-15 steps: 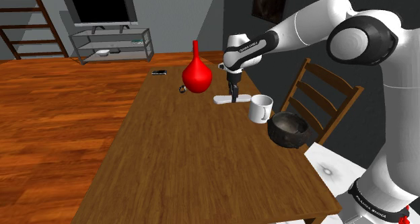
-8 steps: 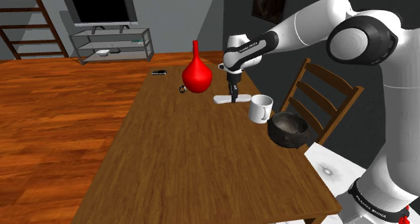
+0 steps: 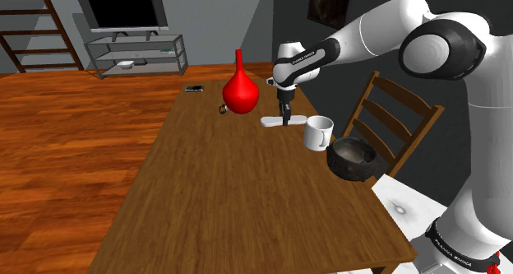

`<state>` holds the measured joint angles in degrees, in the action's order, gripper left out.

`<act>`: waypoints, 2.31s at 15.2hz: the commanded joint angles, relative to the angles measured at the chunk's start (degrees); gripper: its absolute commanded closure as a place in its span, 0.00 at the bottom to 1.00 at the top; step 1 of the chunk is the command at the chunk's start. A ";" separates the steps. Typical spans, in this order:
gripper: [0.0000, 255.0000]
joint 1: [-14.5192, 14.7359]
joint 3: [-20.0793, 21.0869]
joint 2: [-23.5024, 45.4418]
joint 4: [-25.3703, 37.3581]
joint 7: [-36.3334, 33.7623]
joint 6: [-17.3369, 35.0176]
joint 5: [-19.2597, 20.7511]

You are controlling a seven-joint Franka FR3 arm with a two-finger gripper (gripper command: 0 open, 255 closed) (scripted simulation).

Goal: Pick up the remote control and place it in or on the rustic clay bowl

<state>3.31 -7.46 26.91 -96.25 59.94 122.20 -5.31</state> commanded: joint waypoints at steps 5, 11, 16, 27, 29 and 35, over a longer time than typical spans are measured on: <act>1.00 0.07 -0.12 -1.35 1.16 -0.21 -2.47 0.26; 1.00 0.12 -0.28 -3.06 3.34 -0.48 -6.34 0.60; 1.00 0.14 -0.38 -4.20 5.57 -0.68 -9.69 0.83; 1.00 0.06 -0.54 -5.67 11.91 -1.05 -17.48 1.17; 1.00 0.02 -0.56 -5.77 13.31 -1.10 -18.98 1.20; 1.00 0.34 -0.61 -8.61 12.55 -1.46 -21.02 1.60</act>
<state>3.36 -8.08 19.89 -81.82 58.73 100.85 -3.92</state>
